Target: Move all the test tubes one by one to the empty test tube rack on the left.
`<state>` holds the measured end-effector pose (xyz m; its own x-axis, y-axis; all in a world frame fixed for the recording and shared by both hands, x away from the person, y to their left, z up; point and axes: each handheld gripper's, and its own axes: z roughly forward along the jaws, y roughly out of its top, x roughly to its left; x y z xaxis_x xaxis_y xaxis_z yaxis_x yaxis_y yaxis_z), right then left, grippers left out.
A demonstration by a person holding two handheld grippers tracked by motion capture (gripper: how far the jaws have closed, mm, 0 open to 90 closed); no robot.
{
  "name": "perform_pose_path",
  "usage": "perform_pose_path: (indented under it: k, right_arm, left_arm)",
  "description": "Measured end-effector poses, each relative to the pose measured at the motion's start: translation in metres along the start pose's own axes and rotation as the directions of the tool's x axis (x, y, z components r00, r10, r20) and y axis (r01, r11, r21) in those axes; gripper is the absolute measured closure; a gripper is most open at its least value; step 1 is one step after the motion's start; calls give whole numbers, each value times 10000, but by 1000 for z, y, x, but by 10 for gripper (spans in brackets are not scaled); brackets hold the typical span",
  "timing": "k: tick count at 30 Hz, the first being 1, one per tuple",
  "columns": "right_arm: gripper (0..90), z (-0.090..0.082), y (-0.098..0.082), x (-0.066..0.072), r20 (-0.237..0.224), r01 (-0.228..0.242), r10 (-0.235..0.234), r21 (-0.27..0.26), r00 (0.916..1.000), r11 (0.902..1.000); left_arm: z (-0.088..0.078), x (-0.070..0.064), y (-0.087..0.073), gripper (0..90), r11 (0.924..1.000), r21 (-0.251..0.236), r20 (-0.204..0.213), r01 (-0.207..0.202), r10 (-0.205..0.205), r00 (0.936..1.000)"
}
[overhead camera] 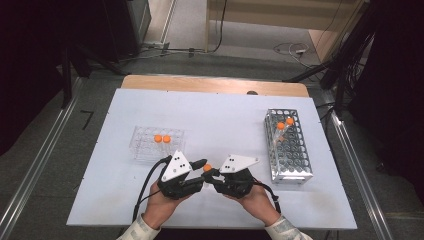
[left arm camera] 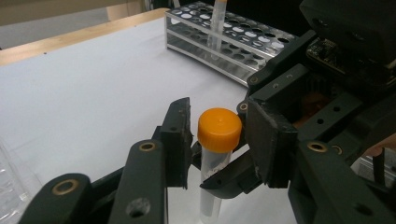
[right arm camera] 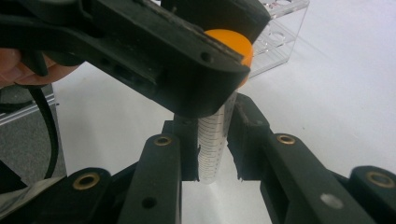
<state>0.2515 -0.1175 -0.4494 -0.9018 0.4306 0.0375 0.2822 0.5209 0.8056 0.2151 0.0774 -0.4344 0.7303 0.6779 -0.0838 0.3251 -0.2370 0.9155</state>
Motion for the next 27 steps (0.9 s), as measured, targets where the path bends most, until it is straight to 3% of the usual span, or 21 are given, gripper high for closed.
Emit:
perform_pose_path:
  k: [6,14,17,20,27]
  right_arm:
    - [719,-1,0,0,-68,-19,19,-31,10000,10000]
    - [697,-2,0,0,-178,-77,74,-154,9998,9999]
    - [469,-2,2,0,-260,-59,55,-136,9996,9999]
    - [334,-3,2,1,-206,80,-81,-40,9998,10000]
    - [243,-11,3,-3,183,-104,107,-199,9998,9997]
  left_arm:
    - [0,-1,0,689,10000,0,-37,-74,74,10000]
    - [-2,-1,1,705,9999,-84,-55,-89,89,9999]
    - [-4,0,2,706,9998,-174,-24,-17,16,10000]
    - [-8,3,4,706,9997,-257,-75,59,-61,10000]
    - [-21,12,8,706,9984,-453,-181,338,-346,9992]
